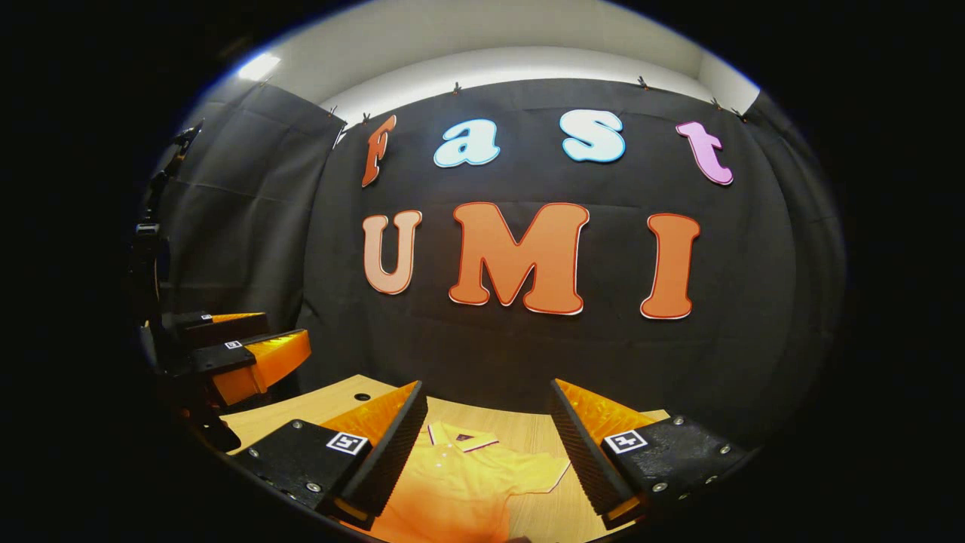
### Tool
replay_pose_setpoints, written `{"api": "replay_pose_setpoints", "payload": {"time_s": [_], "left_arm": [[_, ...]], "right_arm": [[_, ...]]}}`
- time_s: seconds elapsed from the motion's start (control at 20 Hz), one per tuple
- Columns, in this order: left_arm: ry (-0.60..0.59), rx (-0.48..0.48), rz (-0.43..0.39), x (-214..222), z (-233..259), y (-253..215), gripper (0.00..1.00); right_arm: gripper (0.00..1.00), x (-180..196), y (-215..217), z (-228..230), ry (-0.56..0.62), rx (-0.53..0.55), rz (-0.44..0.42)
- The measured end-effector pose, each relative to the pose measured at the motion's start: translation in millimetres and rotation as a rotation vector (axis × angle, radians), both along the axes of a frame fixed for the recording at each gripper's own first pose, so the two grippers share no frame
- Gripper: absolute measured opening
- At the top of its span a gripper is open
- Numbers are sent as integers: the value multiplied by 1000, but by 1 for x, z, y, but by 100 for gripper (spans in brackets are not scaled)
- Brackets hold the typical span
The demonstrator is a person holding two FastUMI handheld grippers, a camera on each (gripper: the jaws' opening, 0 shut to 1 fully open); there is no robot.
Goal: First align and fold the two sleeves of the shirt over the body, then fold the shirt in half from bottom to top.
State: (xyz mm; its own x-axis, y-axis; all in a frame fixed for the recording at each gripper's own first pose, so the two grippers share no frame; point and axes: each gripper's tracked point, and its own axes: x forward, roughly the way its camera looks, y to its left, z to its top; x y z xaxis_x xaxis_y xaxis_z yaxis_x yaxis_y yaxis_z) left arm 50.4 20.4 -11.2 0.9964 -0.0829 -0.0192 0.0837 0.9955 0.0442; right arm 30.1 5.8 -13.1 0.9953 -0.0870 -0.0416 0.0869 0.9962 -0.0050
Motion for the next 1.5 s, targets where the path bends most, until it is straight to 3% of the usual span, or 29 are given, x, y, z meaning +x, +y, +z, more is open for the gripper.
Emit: {"api": "replay_pose_setpoints", "payload": {"time_s": [0.35,0.75,1.15,1.5], "left_arm": [[-11,30,-14,22,-1,18,97],[6,50,-70,28,-11,16,96],[36,63,-35,26,-23,33,96],[85,62,39,25,-41,58,97]], "right_arm": [[98,36,-25,-26,91,0,-108],[98,56,-67,-101,305,51,-193],[98,97,-79,-172,529,139,-186],[99,110,-90,-239,767,244,-197]]}}
